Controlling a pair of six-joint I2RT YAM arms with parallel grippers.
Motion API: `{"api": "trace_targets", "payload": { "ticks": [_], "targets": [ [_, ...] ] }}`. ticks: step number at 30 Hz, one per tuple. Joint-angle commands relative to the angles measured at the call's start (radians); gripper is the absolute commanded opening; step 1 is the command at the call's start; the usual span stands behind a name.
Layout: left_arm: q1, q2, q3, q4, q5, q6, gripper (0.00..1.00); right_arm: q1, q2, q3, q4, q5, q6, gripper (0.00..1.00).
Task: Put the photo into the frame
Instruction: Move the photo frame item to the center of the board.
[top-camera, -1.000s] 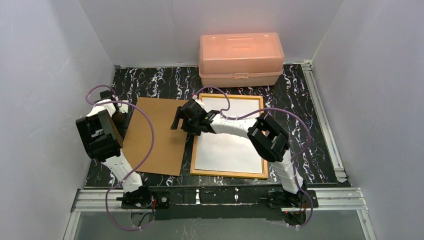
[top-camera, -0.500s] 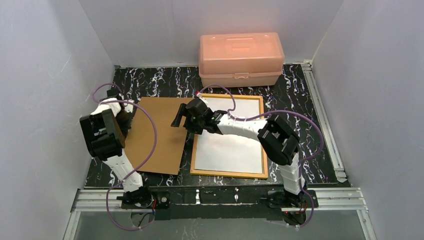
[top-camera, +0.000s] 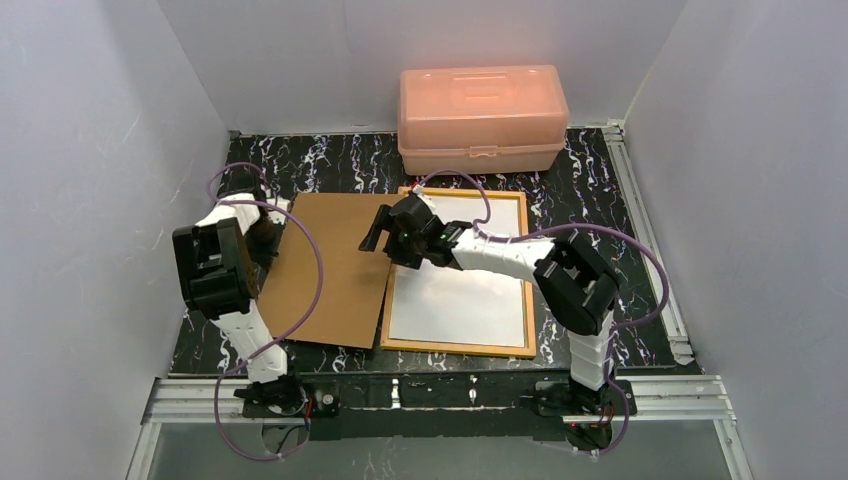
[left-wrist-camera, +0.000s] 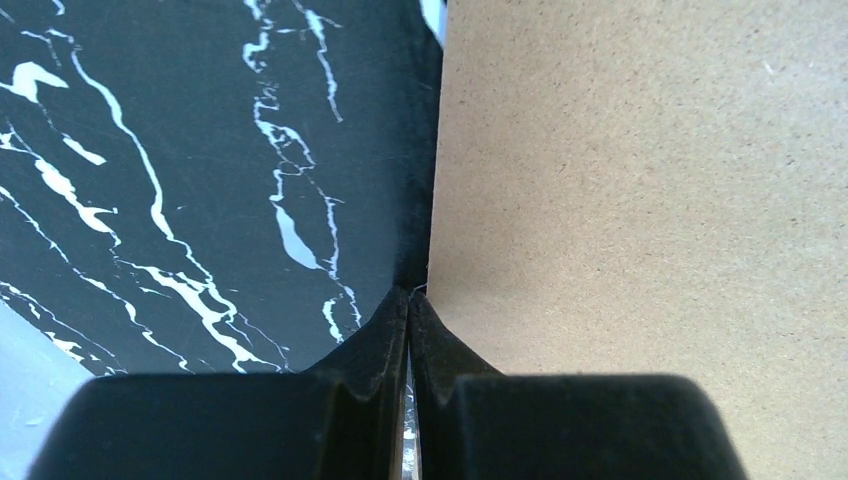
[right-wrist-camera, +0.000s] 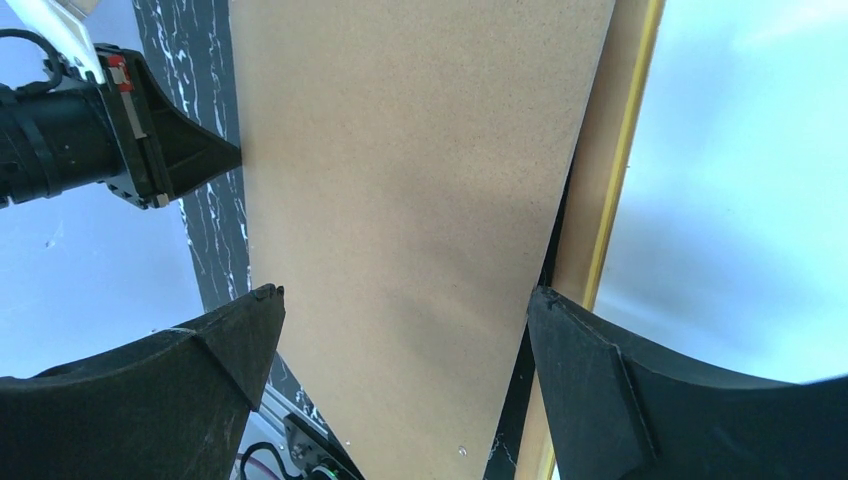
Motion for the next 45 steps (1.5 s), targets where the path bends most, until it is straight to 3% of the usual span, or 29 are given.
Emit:
{"api": "trace_targets", "payload": {
  "ticks": [1, 13, 45],
  "targets": [
    [-0.063, 0.036, -0.062, -0.085, 0.236, -0.067, 0.00, 0.005, -0.092, -0.029, 0.149, -0.035, 0.044, 0.99],
    [-0.112, 0.020, -0.067, -0.094, 0.248, -0.083, 0.00, -0.037, -0.169, -0.186, 0.166, -0.030, 0.054, 0.99],
    [-0.113, 0.032, -0.059, -0.083, 0.182, -0.074, 0.00, -0.057, -0.214, -0.283, 0.132, -0.059, -0.022, 0.98]
  ]
}}
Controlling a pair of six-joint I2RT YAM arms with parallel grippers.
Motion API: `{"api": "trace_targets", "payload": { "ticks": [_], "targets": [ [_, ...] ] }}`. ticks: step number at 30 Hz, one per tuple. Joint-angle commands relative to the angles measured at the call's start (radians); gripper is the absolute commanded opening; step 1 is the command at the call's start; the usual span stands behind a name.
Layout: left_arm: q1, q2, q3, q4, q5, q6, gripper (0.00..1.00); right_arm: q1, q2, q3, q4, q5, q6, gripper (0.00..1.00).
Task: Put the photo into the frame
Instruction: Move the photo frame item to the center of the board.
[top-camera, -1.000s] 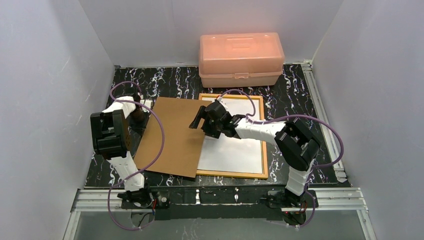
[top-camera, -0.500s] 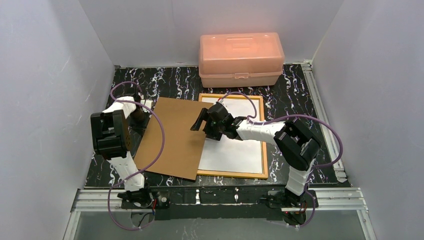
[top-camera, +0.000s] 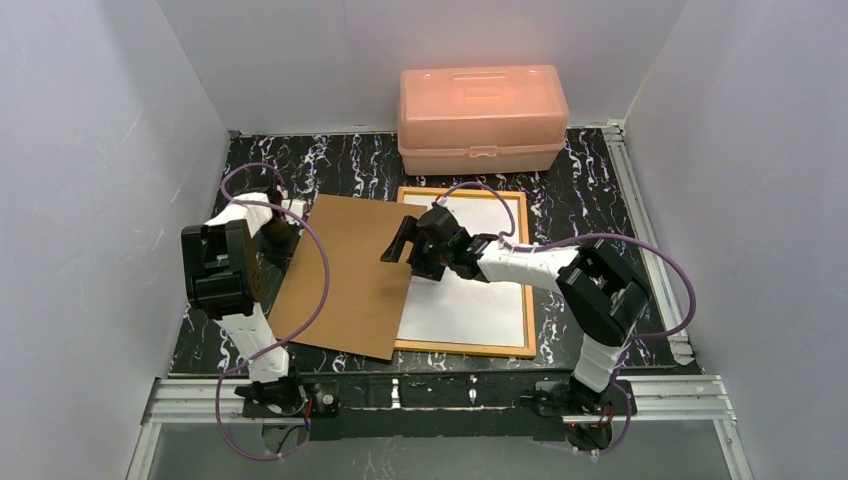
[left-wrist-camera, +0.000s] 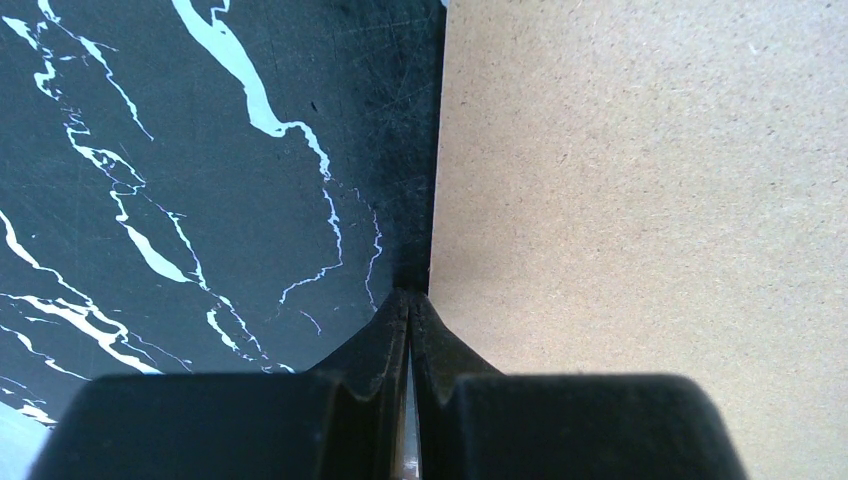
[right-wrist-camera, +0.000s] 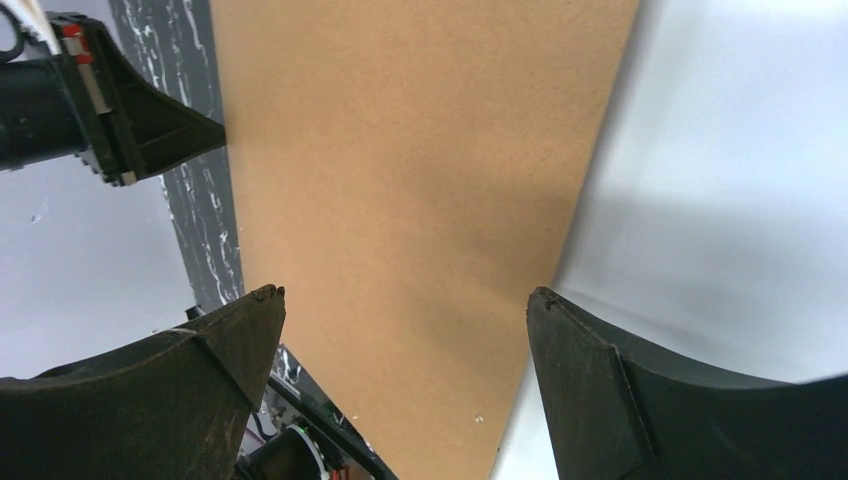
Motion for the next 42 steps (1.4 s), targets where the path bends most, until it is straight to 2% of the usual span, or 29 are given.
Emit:
{"api": "trace_targets", "payload": {
  "ticks": [1, 42],
  "targets": [
    [-0.021, 0.047, -0.045, -0.039, 0.109, -0.025, 0.00, 0.001, -0.065, -0.013, 0.024, -0.002, -0.027, 0.98],
    [-0.021, 0.039, -0.020, -0.060, 0.106, -0.022, 0.00, -0.012, 0.004, -0.030, 0.037, -0.022, -0.035, 0.97]
  ]
}}
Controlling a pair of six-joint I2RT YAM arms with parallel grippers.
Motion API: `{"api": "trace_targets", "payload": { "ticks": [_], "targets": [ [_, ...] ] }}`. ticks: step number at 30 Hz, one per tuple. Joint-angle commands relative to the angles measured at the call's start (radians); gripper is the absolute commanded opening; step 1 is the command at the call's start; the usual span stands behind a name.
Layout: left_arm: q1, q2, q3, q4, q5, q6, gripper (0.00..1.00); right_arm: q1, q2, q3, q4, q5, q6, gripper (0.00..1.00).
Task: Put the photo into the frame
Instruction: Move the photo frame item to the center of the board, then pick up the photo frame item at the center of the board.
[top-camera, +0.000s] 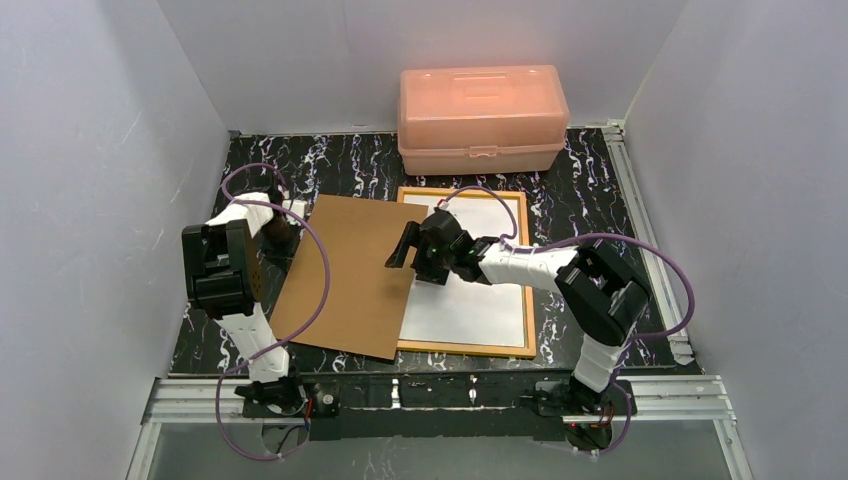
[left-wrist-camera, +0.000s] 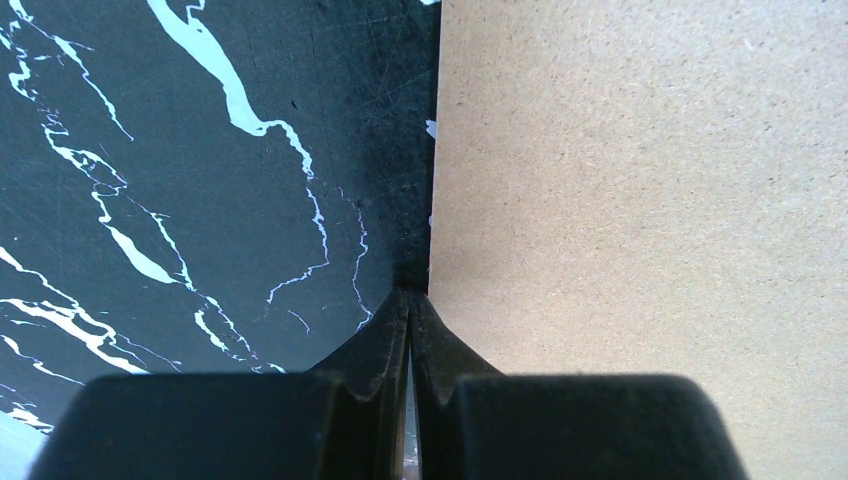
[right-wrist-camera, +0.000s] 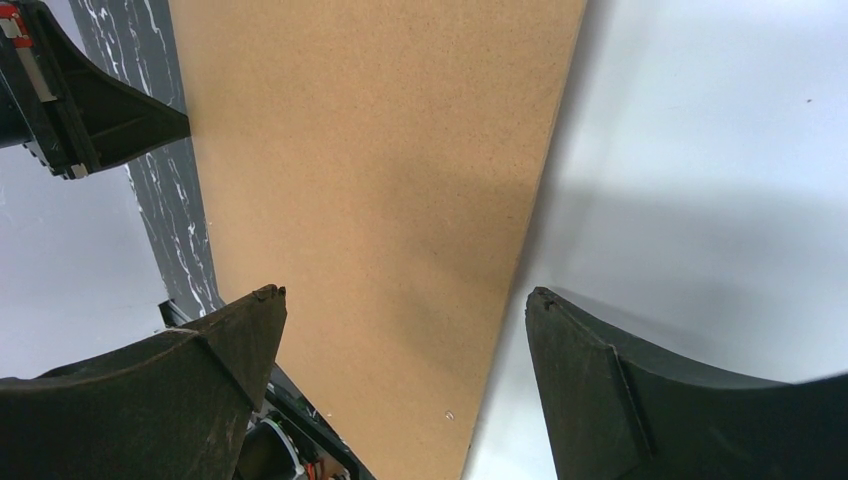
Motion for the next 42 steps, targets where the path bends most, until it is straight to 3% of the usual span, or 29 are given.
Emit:
{"api": "trace_targets", "payload": {
  "ticks": [1, 19, 32, 36, 42],
  "targets": [
    [-0.016, 0.037, -0.023, -0.048, 0.096, -0.019, 0.00, -0.004, 0.019, 0.009, 0.043, -0.034, -0.008, 0.96],
    [-0.016, 0.039, -0.020, -0.049, 0.103, -0.016, 0.00, -0.004, 0.061, 0.009, 0.114, -0.085, 0.022, 0.94],
    [-0.016, 0.035, -0.019, -0.054, 0.109, -0.013, 0.00, 0.004, -0.062, 0.021, 0.244, -0.114, 0.080, 0.81],
    [-0.016, 0.028, -0.017, -0.063, 0.121, -0.012, 0.00, 0.019, -0.030, 0.062, 0.233, -0.121, 0.063, 0.65],
    [-0.016, 0.008, -0.009, -0.096, 0.187, -0.024, 0.00, 0.037, 0.019, 0.153, 0.143, -0.108, 0.009, 0.24]
  ]
}}
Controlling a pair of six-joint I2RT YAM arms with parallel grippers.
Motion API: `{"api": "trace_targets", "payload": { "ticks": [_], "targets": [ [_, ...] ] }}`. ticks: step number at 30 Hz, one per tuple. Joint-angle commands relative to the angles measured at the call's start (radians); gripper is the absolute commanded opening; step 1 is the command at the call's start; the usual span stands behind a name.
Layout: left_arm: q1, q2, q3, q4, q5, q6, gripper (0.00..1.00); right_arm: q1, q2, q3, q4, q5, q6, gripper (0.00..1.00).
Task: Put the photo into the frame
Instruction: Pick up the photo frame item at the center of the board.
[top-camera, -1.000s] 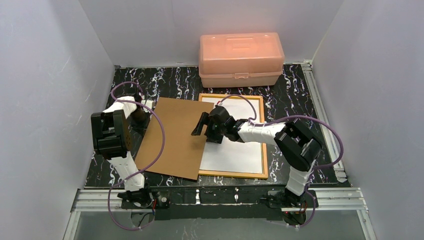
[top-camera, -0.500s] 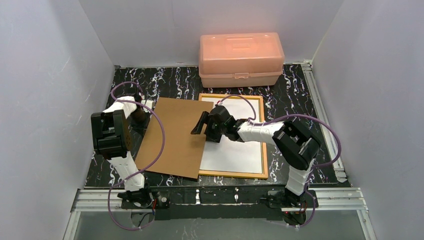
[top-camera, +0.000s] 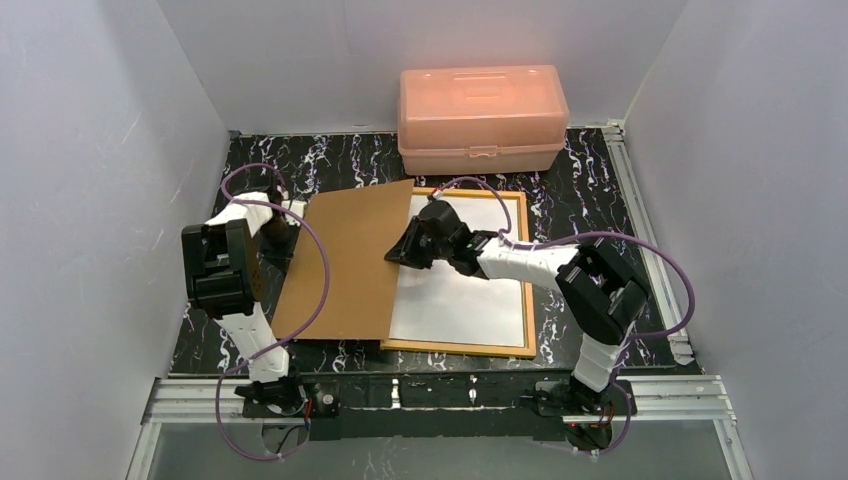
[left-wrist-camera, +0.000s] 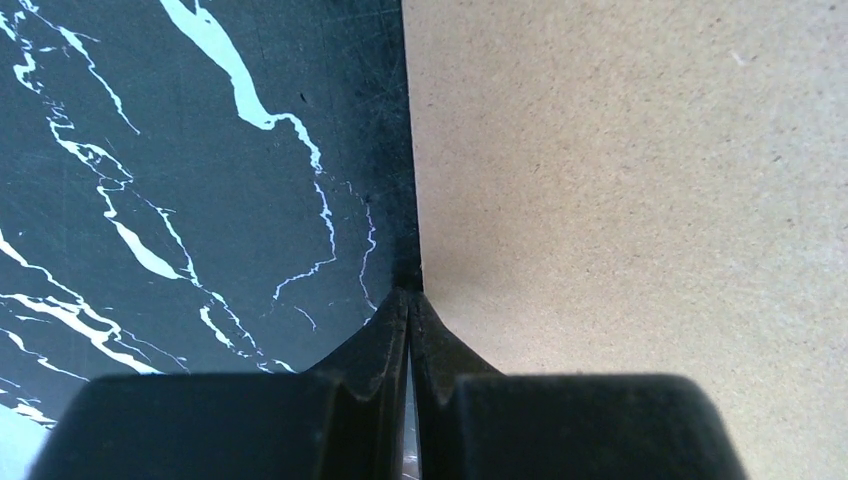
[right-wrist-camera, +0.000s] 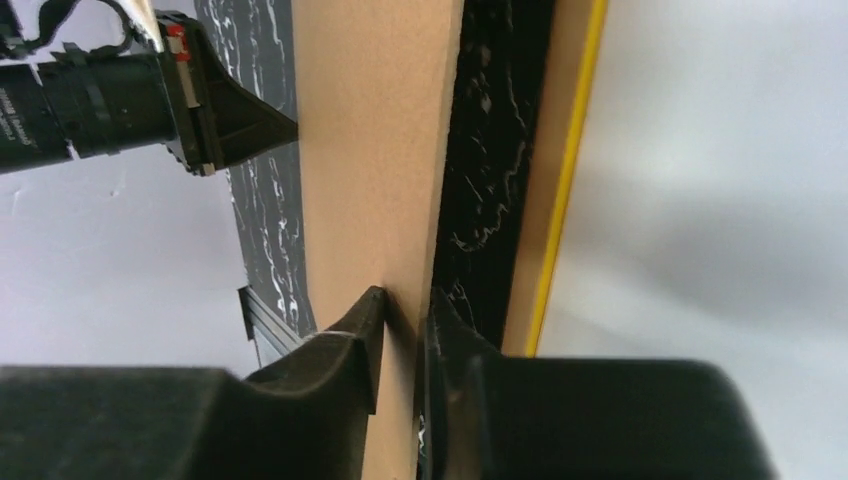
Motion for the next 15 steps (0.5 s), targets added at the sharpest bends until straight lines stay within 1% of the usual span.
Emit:
{"api": "trace_targets", "payload": {
  "ticks": [1, 3, 4, 5, 6, 10, 13, 15],
  "targets": [
    [-0.019, 0.004, -0.007, -0.099, 0.206, -0.034, 0.00, 0.046, 0.022, 0.146, 0.024, -0.029, -0.047, 0.17],
    [-0.019, -0.011, 0.013, -0.129, 0.234, -0.039, 0.00, 0.046, 0.018, 0.192, -0.021, -0.009, -0.079, 0.05],
    [-0.019, -0.022, 0.027, -0.148, 0.245, -0.040, 0.00, 0.047, 0.014, 0.213, -0.047, 0.003, -0.095, 0.01],
    [-0.019, -0.039, 0.050, -0.175, 0.255, -0.042, 0.00, 0.047, 0.008, 0.232, -0.069, 0.016, -0.119, 0.01],
    [-0.019, -0.058, 0.083, -0.207, 0.267, -0.044, 0.05, 0.049, -0.003, 0.250, -0.091, 0.030, -0.138, 0.01],
    [-0.018, -0.216, 0.279, -0.348, 0.332, -0.055, 0.44, 0.065, -0.037, 0.314, -0.159, 0.115, -0.180, 0.01],
    [-0.018, -0.297, 0.517, -0.463, 0.398, -0.043, 0.62, 0.076, -0.029, 0.379, -0.219, 0.159, -0.177, 0.01],
    [-0.019, -0.322, 0.679, -0.568, 0.458, -0.028, 0.83, 0.094, -0.008, 0.451, -0.278, 0.213, -0.172, 0.01]
  ]
}}
